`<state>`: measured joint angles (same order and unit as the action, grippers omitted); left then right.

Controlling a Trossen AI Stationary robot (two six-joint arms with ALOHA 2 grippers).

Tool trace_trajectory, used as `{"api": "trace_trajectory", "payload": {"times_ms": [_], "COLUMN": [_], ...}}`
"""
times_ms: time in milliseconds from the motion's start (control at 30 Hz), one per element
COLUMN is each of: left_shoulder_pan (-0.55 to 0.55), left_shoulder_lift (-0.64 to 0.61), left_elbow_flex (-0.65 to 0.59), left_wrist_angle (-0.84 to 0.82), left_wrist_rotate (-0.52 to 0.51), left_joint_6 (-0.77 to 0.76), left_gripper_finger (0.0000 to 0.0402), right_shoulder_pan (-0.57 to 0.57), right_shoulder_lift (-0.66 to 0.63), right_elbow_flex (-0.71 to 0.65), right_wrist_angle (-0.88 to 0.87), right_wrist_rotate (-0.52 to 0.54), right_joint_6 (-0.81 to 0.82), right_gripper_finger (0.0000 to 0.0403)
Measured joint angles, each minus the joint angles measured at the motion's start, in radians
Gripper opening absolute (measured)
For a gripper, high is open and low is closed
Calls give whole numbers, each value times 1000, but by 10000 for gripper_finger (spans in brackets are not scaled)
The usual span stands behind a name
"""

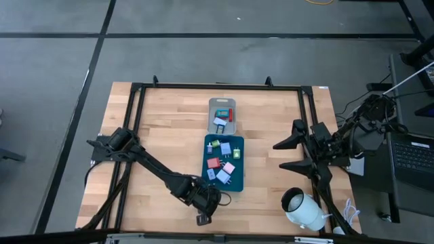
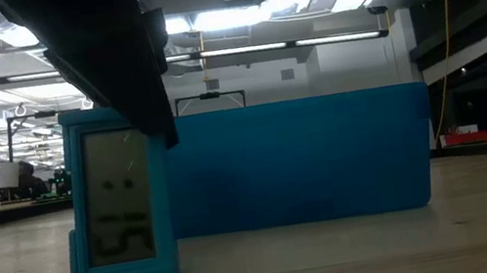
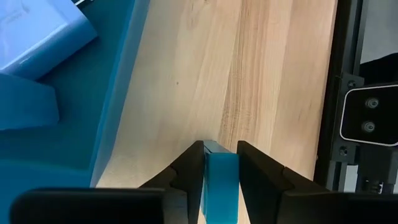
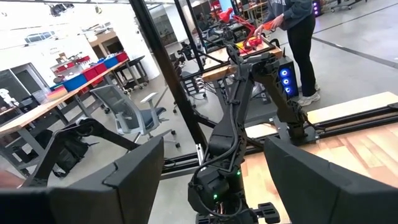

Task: Pick & Place Office items
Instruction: Put the light blue digital clock into the gray bin

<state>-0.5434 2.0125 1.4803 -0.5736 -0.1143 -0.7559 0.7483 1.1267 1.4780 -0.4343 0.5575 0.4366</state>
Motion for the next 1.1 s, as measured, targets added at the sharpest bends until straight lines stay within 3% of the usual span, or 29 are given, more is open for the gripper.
{"api": "trace_trajectory", "payload": {"times_ms": [167,500,700,933,1000,1100], "left_shoulder_pan": [7,48,104,246,328,474], "left_shoulder_lift": [0,-10,-61,-204,-223,-232], "left_elbow_flex": [2,112,217,234,234,229], "left_wrist_angle": [2,-21,-133,-399,-431,-387], "left_wrist_rotate": [1,-12,-183,-515,-494,-358], "left_joint_6": [-6,81,191,171,197,322], "left_gripper_finger": [64,63,63,63,63,63], "right_shoulder_pan": [0,0,0,0,0,0], "right_shoulder_lift": [0,0,0,0,0,0], "right_elbow_flex": [0,0,0,0,0,0], "right_wrist_angle": [0,0,8,7,7,8], "right_wrist_rotate": [1,8,30,89,117,153], "right_joint_6": [1,2,1,2,1,1], "right_gripper_finger": [284,284,284,284,284,284]}}
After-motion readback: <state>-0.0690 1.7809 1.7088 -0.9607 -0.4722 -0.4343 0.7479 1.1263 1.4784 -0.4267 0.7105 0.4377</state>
